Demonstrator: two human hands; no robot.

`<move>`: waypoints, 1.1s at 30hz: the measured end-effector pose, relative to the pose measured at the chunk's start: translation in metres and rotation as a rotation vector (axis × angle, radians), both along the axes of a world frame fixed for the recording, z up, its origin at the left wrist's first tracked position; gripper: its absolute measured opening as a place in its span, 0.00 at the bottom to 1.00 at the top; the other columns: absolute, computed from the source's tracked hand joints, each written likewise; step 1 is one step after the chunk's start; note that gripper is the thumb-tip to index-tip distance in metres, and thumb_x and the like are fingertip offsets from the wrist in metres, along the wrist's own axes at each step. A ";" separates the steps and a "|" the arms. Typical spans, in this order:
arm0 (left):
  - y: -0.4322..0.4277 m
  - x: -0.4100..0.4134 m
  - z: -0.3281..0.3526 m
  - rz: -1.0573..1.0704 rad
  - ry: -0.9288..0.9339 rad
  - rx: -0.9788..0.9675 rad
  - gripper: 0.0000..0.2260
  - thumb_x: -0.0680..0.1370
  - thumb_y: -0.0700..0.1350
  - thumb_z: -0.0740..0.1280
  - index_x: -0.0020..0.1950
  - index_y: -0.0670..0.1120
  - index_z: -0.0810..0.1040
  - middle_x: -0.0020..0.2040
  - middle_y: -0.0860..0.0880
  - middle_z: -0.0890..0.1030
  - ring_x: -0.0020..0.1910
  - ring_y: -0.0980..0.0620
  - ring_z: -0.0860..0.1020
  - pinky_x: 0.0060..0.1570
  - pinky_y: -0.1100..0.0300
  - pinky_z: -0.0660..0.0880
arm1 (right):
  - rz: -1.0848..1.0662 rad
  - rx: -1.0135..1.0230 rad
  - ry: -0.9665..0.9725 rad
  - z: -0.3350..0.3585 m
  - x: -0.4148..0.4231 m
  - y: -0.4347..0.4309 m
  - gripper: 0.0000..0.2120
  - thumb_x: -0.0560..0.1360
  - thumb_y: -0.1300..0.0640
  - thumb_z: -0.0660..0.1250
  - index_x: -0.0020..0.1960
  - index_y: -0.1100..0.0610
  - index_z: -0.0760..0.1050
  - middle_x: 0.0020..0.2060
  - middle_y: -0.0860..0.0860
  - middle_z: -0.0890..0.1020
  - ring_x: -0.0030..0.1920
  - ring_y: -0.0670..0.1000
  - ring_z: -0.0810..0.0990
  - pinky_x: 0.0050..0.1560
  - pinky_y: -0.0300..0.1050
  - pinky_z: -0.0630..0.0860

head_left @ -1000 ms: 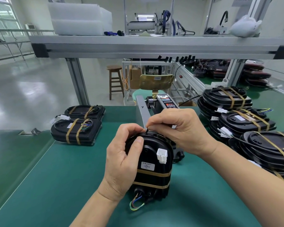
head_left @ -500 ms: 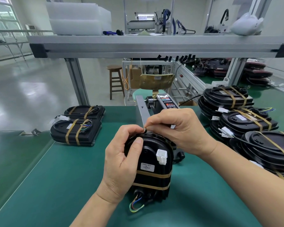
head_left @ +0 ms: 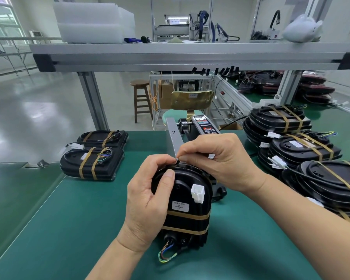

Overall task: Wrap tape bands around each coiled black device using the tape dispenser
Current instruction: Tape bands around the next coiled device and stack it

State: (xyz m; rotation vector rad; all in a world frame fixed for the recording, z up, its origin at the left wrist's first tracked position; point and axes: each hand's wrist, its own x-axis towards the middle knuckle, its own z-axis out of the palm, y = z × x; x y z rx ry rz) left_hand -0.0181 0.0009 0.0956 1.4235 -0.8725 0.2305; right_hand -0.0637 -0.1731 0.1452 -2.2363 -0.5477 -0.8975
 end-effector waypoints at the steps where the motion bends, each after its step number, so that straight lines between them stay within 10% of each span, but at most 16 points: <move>1: 0.000 0.000 0.000 0.000 0.000 0.000 0.08 0.77 0.45 0.62 0.53 0.48 0.78 0.47 0.53 0.80 0.49 0.48 0.79 0.51 0.64 0.73 | -0.002 -0.003 0.002 0.000 0.000 0.000 0.04 0.74 0.63 0.74 0.46 0.63 0.85 0.38 0.50 0.85 0.39 0.43 0.82 0.44 0.38 0.77; 29: -0.001 0.004 -0.002 0.037 -0.117 0.016 0.09 0.78 0.42 0.62 0.51 0.41 0.80 0.48 0.49 0.81 0.50 0.47 0.79 0.54 0.62 0.73 | -0.071 -0.061 0.038 -0.005 -0.022 -0.012 0.03 0.76 0.62 0.72 0.47 0.61 0.84 0.42 0.51 0.84 0.44 0.49 0.83 0.45 0.49 0.79; 33: -0.002 0.005 -0.003 0.048 -0.131 0.014 0.09 0.78 0.42 0.62 0.51 0.41 0.80 0.49 0.49 0.81 0.51 0.46 0.79 0.54 0.60 0.73 | -0.104 -0.103 0.027 -0.009 -0.029 0.002 0.11 0.79 0.55 0.66 0.56 0.58 0.83 0.53 0.50 0.83 0.55 0.48 0.81 0.57 0.43 0.76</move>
